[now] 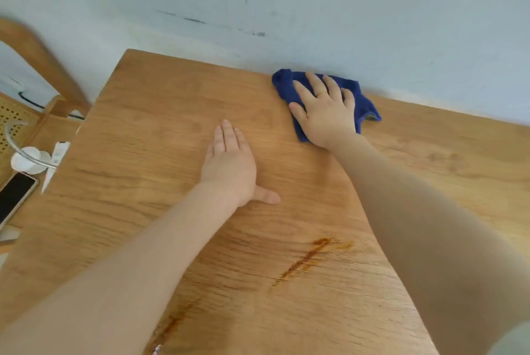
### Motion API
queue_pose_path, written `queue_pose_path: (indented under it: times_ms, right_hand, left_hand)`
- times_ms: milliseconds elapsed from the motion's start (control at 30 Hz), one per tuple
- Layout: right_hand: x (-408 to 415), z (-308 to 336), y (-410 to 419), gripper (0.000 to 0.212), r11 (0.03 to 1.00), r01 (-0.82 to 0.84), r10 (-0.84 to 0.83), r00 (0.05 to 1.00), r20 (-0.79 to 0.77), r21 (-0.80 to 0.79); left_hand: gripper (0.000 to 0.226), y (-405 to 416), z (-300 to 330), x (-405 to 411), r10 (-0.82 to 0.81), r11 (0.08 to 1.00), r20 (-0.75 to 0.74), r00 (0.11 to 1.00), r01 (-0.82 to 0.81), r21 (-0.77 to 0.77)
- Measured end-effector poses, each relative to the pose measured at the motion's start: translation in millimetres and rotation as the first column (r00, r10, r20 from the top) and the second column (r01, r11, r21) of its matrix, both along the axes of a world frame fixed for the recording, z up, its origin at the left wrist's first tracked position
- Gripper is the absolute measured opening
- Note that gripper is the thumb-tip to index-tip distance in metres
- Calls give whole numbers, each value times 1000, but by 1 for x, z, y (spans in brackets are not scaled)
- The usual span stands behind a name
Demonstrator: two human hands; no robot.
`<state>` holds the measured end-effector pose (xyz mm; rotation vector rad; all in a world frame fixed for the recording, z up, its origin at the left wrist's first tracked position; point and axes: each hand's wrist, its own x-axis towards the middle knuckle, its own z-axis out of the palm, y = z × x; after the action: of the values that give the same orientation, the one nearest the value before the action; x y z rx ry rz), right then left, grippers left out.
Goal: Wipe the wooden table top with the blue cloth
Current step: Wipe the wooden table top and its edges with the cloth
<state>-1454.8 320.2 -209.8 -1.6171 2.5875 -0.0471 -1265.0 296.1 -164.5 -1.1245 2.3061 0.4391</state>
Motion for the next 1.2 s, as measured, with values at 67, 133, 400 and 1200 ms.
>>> queue_pose_path:
  times_ms: [67, 133, 400, 1200]
  right_hand:
    - [17, -1, 19, 51, 998, -65, 65, 998, -4, -1]
    - [40, 2, 48, 57, 984, -180, 180, 984, 1, -4]
    - [11, 5, 43, 55, 958, -286, 286, 958, 21, -13]
    - [-10, 3, 48, 50, 996, 85, -86, 996, 22, 40]
  left_hand:
    - [144, 1, -1, 2, 14, 1000, -23, 1000, -14, -6]
    - [143, 4, 0, 3, 22, 1000, -53, 998, -23, -14]
    - [142, 4, 0, 3, 49, 998, -103, 993, -52, -24]
    - [142, 4, -6, 7, 59, 998, -182, 982, -62, -12]
